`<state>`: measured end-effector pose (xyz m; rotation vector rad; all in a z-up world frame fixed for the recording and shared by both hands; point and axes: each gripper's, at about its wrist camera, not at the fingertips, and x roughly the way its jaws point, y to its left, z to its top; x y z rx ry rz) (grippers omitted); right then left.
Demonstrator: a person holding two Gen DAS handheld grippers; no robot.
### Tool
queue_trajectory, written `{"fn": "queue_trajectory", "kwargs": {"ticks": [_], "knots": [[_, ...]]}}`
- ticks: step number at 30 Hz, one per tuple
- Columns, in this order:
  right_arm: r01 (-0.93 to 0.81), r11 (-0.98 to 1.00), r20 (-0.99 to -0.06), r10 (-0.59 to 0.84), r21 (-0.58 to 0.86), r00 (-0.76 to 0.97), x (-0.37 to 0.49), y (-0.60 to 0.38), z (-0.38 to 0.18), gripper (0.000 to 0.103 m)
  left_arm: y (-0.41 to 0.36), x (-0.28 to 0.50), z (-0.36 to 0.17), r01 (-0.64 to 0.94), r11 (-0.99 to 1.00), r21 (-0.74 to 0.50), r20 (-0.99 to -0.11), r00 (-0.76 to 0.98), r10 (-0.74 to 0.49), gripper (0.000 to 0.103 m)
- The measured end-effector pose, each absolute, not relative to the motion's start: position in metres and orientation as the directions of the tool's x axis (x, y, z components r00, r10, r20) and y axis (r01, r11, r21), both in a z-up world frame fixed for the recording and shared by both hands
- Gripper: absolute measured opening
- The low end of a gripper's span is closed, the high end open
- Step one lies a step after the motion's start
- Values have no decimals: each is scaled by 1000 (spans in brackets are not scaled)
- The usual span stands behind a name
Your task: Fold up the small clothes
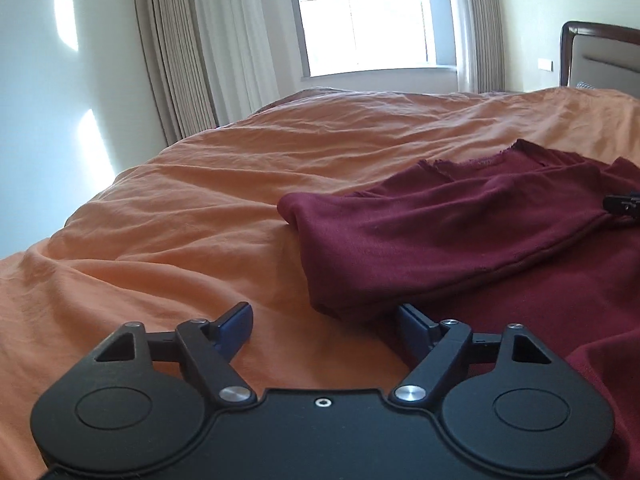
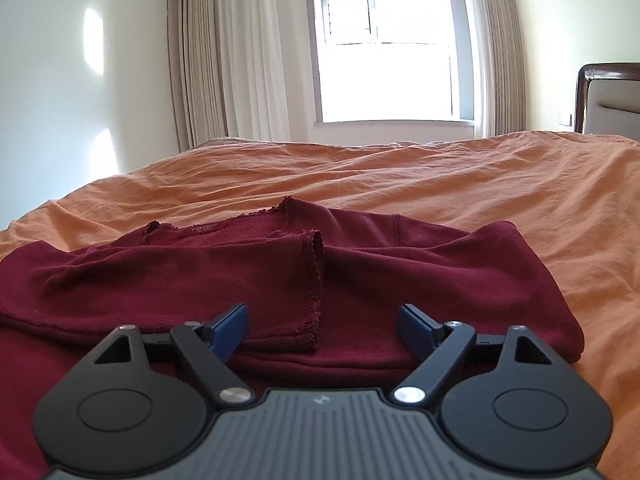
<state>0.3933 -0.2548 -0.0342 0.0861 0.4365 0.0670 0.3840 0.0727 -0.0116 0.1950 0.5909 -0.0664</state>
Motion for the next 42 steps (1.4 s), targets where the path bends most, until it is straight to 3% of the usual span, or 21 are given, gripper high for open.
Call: {"fn": "queue_trajectory", "kwargs": {"ticks": [3, 6, 9, 12, 19, 25, 30, 35, 42], "knots": [[-49, 993, -425, 90, 108, 901, 394, -256, -37, 88, 68, 390, -16, 110, 981, 159, -547, 837, -5, 65], [-50, 993, -426, 93, 110, 900, 396, -257, -39, 89, 70, 393, -12, 111, 988, 104, -534, 844, -38, 37], [-52, 993, -422, 93, 107, 902, 395, -256, -39, 89, 68, 390, -8, 89, 989, 115, -513, 858, -18, 22], [-61, 993, -419, 99, 103, 902, 394, -255, -37, 90, 71, 385, -3, 49, 994, 98, -511, 860, 8, 13], [-112, 988, -461, 151, 110, 875, 382, -253, -25, 92, 82, 388, -17, -6, 1000, 25, -562, 827, 19, 12], [-146, 980, -489, 195, 136, 850, 348, -267, -12, 103, 91, 377, -11, 15, 999, -38, -578, 815, -34, 30], [-158, 976, -473, 210, 148, 856, 293, -286, -6, 103, 89, 346, -2, 33, 999, -1, -555, 831, -28, 72], [-114, 983, -474, 168, 140, 864, 232, -303, -11, 103, 85, 302, 9, 43, 999, -26, -532, 845, -51, 99], [-103, 973, -467, 190, 207, 864, 160, -317, -22, 103, 76, 235, 10, 114, 989, -96, -512, 847, -147, 102]]}}
